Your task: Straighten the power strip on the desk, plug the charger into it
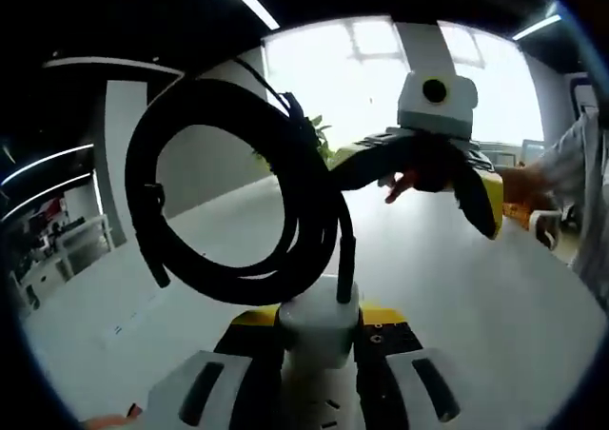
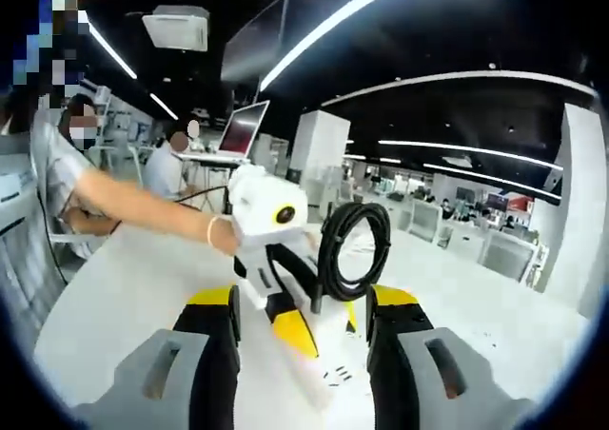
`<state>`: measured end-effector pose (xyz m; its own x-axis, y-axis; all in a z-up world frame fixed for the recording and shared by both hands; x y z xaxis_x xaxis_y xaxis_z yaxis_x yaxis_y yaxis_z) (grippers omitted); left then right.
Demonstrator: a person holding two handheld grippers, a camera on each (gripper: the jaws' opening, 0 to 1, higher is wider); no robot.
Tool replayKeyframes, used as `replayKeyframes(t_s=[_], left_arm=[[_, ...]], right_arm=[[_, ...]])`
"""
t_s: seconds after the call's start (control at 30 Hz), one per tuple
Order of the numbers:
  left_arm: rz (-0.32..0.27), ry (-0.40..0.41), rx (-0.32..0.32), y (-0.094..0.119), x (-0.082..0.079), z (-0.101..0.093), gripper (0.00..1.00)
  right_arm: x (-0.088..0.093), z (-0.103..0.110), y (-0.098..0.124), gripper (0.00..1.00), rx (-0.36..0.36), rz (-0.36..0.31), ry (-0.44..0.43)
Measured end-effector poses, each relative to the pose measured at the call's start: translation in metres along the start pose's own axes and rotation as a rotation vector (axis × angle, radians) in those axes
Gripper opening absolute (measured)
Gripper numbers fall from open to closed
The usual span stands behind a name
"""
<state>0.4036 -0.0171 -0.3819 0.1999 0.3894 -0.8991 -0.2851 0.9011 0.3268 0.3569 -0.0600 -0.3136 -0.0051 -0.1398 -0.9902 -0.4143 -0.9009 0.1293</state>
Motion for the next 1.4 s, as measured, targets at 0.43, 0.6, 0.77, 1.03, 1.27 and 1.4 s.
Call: replayKeyframes(t_s=[0.43, 0.6, 0.77, 1.03, 1.27, 1.4], left_arm=[[0.008, -0.025, 0.007, 0.001, 0.0, -0.001, 0.27], [0.007, -0.021, 0.017, 0.001, 0.001, 0.0, 0.27], [0.006, -0.014, 0.042, 0.001, 0.002, 0.001, 0.27], [0.065, -0.072, 0.084, 0.001, 0.004, -0.001, 0.27], [0.094, -0.072, 0.108, -0.001, 0.005, -0.002, 0.26], [0.122, -0.097, 0.114, -0.001, 0.005, -0.003, 0.27]], right_arm=[[0.022, -0.018, -0.012, 0.47, -0.05, 0.118, -0.044], [0.024, -0.02, -0.015, 0.47, -0.07, 0.156, -0.035], [0.016, -0.02, -0.02, 0.37, -0.099, 0.147, -0.064], [0.026, -0.023, -0.027, 0.24, -0.112, 0.245, 0.036], [0.025, -0.022, -0.035, 0.24, -0.131, 0.313, 0.132], [0.027, -0.021, -0.038, 0.24, -0.145, 0.386, 0.22]])
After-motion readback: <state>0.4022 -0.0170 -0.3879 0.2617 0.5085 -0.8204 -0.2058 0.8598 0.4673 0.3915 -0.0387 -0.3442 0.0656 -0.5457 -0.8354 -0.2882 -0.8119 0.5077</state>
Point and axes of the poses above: the point that each gripper's makers call its tool centre point, and the gripper's own axes: y roughly backward along the fingers, z roughly to its left, x roughly out of its underside, the point moved 3 cm from there along y, roughly backward along the fingers, and after that the axes turned 12 degrees about -y, right-handed, at the moved point
